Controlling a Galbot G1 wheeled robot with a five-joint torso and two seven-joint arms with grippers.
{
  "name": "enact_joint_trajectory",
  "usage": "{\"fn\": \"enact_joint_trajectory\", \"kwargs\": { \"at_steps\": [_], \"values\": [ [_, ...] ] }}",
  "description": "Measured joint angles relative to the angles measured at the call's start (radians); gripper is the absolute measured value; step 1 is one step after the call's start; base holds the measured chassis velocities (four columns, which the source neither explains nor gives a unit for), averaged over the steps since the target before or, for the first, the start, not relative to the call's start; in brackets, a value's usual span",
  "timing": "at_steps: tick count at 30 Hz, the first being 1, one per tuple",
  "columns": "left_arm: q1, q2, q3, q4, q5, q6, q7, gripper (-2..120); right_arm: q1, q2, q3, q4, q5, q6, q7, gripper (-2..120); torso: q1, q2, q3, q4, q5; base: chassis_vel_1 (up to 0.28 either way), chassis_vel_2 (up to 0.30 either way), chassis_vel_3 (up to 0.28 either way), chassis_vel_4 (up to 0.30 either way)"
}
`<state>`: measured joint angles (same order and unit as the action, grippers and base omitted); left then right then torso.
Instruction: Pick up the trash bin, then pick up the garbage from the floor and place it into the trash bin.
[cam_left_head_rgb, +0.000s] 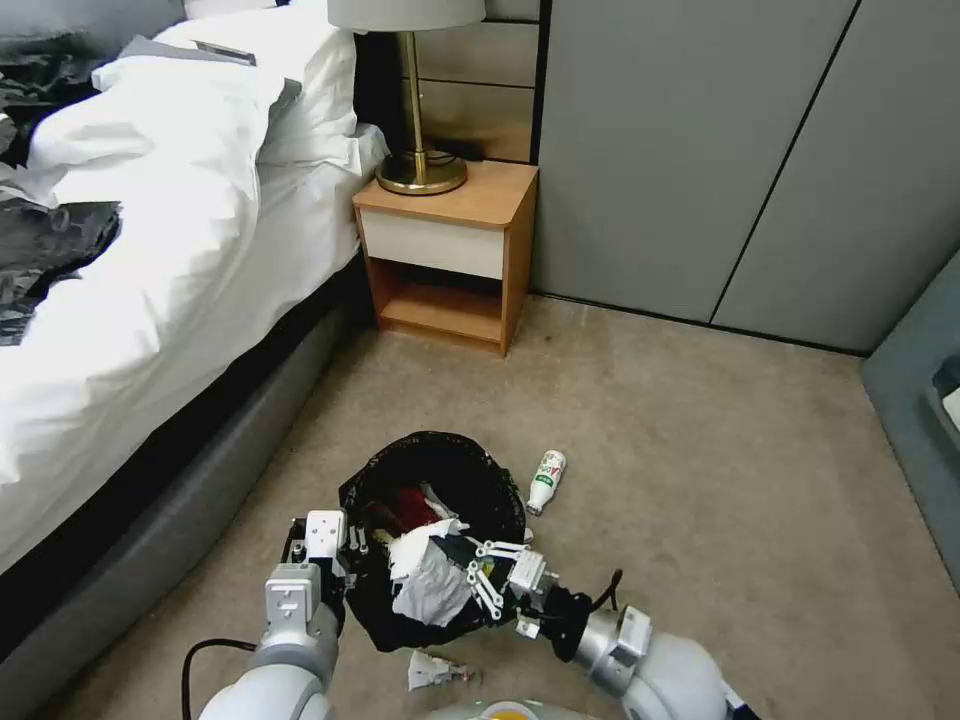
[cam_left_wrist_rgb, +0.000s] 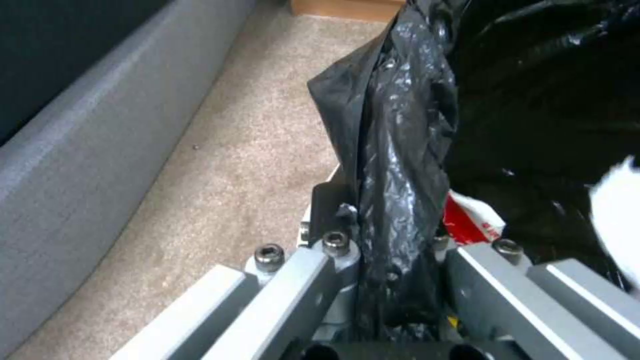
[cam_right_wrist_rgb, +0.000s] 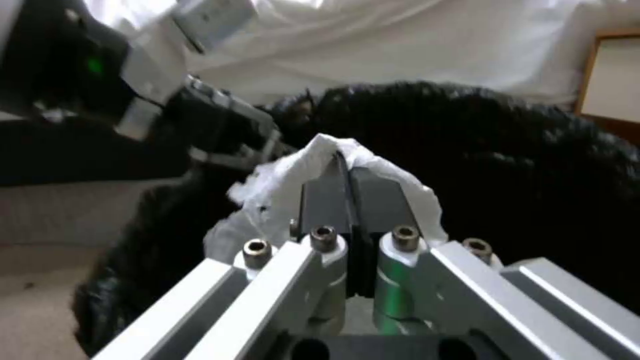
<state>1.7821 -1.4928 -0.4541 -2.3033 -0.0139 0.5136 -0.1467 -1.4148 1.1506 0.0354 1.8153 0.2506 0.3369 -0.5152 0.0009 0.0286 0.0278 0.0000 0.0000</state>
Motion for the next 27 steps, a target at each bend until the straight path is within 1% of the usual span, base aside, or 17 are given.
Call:
{"fn": "enact_joint_trajectory", "kwargs": {
  "at_steps": [5, 10, 11, 12, 13, 17, 18, 19, 21, 22, 23, 24, 25, 26, 27],
  "values": [
    [0.004, 0.001, -0.001, -0.004, 0.000, 0.000, 0.000, 1, 0.018, 0.000, 0.002, -0.031, -0.001, 0.000, 0.013, 0, 0.000, 0.000, 0.000, 0.0000, 0.0000, 0.000, 0.000, 0.000, 0.000],
    [0.006, 0.001, 0.004, -0.007, 0.001, -0.001, 0.000, 1, 0.042, -0.013, -0.007, -0.043, -0.010, -0.029, 0.058, 0, 0.000, 0.000, 0.000, 0.0000, 0.0000, 0.000, 0.000, 0.000, 0.000],
    [0.010, 0.000, 0.009, -0.008, 0.001, -0.001, 0.000, 1, 0.053, -0.019, -0.019, -0.047, -0.012, -0.038, 0.080, 6, 0.000, 0.000, 0.000, 0.0000, 0.0000, 0.000, 0.000, 0.000, 0.000],
    [0.013, -0.001, 0.013, -0.008, 0.001, -0.001, 0.000, 1, 0.061, -0.022, -0.027, -0.049, -0.013, -0.044, 0.092, 8, 0.000, 0.000, 0.000, -0.0001, 0.0000, 0.000, 0.000, 0.000, 0.000],
    [0.013, -0.001, 0.013, -0.008, 0.001, -0.001, 0.000, 1, 0.061, -0.022, -0.027, -0.049, -0.013, -0.044, 0.092, 8, 0.000, 0.000, 0.000, -0.0001, 0.0000, 0.000, 0.000, 0.000, 0.000],
    [0.025, -0.005, 0.026, -0.008, 0.012, -0.005, 0.000, 1, 0.097, -0.045, -0.056, -0.044, -0.022, -0.084, 0.134, 27, 0.000, 0.000, 0.000, 0.0001, 0.0001, 0.000, 0.000, 0.000, 0.000],
    [0.025, -0.005, 0.026, -0.008, 0.012, -0.005, 0.000, 1, 0.097, -0.045, -0.056, -0.044, -0.022, -0.084, 0.134, 27, 0.000, 0.000, 0.000, 0.0001, 0.0001, 0.000, 0.000, 0.000, 0.000],
    [0.027, -0.005, 0.027, -0.008, 0.013, -0.006, 0.000, 1, 0.100, -0.061, -0.059, -0.028, -0.026, -0.108, 0.154, 32, 0.000, 0.000, 0.000, 0.0001, 0.0002, 0.000, 0.000, 0.000, 0.000],
    [0.027, -0.005, 0.026, -0.008, 0.015, -0.006, 0.000, 1, 0.102, -0.107, -0.071, 0.022, -0.005, -0.213, 0.228, 42, 0.000, 0.000, 0.000, -0.0001, -0.0001, 0.000, 0.000, 0.000, 0.000],
    [0.027, -0.005, 0.026, -0.008, 0.015, -0.006, 0.000, 1, 0.102, -0.107, -0.071, 0.022, -0.005, -0.213, 0.228, 42, 0.000, 0.000, 0.000, -0.0001, -0.0001, 0.000, 0.000, 0.000, 0.000],
    [0.026, -0.005, 0.026, -0.008, 0.015, -0.007, 0.000, 1, 0.104, -0.126, -0.077, 0.044, 0.025, -0.271, 0.263, 47, 0.000, 0.000, 0.000, -0.0001, 0.0000, 0.000, 0.000, 0.000, 0.000],
    [0.024, -0.007, 0.027, -0.008, 0.016, -0.007, 0.000, 1, 0.107, -0.139, -0.081, 0.059, 0.053, -0.309, 0.282, 52, 0.000, 0.000, 0.000, -0.0001, -0.0001, 0.000, 0.000, 0.000, 0.000],
    [0.023, -0.007, 0.028, -0.008, 0.016, -0.007, 0.000, 1, 0.109, -0.145, -0.083, 0.065, 0.070, -0.329, 0.291, 55, 0.000, 0.000, 0.000, -0.0001, -0.0001, 0.000, 0.000, 0.000, 0.000],
    [0.023, -0.007, 0.028, -0.008, 0.016, -0.007, 0.000, 1, 0.109, -0.145, -0.083, 0.065, 0.070, -0.329, 0.291, 55, 0.000, 0.000, 0.000, -0.0001, -0.0001, 0.000, 0.000, 0.000, 0.000],
    [0.022, -0.010, 0.031, -0.006, 0.018, -0.007, -0.002, 1, 0.112, -0.155, -0.086, 0.077, 0.106, -0.377, 0.307, 62, 0.000, 0.000, 0.000, 0.0000, 0.0001, 0.000, 0.000, 0.000, 0.000]
  ]
}}
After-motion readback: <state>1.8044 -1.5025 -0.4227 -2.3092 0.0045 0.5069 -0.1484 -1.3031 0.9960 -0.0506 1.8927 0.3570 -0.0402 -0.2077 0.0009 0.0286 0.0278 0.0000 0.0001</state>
